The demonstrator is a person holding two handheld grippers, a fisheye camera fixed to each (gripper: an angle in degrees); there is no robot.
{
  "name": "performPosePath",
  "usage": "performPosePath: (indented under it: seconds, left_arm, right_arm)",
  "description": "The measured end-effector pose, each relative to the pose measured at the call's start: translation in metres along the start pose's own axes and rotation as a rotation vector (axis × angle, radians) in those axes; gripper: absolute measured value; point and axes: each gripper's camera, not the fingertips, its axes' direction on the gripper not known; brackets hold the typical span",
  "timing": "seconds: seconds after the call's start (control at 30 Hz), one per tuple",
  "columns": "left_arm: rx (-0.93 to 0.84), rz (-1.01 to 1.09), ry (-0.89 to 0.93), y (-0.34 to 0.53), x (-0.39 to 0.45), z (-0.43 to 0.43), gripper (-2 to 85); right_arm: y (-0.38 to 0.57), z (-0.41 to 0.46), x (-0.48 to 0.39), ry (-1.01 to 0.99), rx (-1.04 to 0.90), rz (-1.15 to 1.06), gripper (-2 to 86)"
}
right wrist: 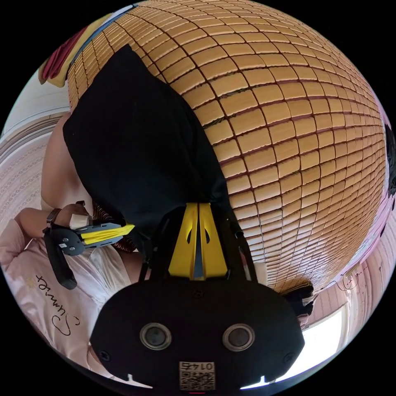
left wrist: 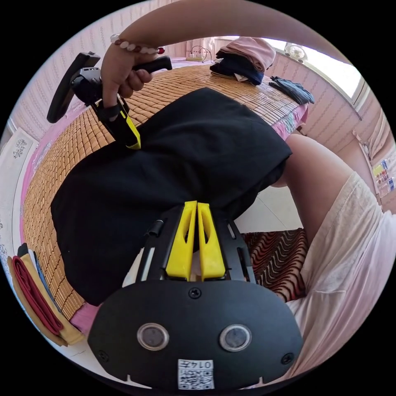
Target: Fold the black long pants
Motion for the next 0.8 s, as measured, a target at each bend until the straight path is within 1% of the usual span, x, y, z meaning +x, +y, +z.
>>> performPosePath:
  seconds: [0.17, 0.37, 0.43, 0.5, 0.67, 0.73, 0.77, 0.8]
  left_arm:
    - [0.016, -0.042, 0.072, -0.003, -0.012, 0.003, -1.0]
    - [-0.027, -0.088, 0.111, -0.017, -0.018, 0.0, -1.0]
    - [0.001, -0.096, 0.128, -0.024, -0.023, -0.01, -1.0]
    - [0.083, -0.148, 0.101, -0.037, -0.039, -0.027, -1.0]
    - [0.121, -0.186, -0.026, -0.075, -0.073, -0.02, -1.0]
    - [0.074, -0.151, -0.036, -0.09, -0.077, -0.007, -1.0]
    - [-0.036, -0.091, -0.004, -0.099, -0.076, 0.012, -1.0]
    - [-0.041, -0.05, -0.014, -0.102, -0.073, 0.02, -1.0]
  right_arm:
    - [-0.032, -0.011, -0.005, 0.038, -0.044, 0.014, -1.0]
    - [-0.061, -0.02, -0.001, 0.021, -0.081, 0.036, -1.0]
    - [-0.066, -0.022, -0.001, 0.012, -0.076, 0.04, -1.0]
    - [-0.07, -0.023, 0.0, 0.003, -0.07, 0.045, -0.9]
    - [-0.08, -0.027, -0.001, -0.007, -0.046, 0.087, -0.8]
    - [-0.083, -0.027, -0.004, 0.005, -0.041, 0.094, -0.8]
    - [-0.085, -0.027, -0.006, 0.015, -0.041, 0.093, -0.7]
    - [-0.087, -0.027, -0.008, 0.021, -0.041, 0.091, -0.7]
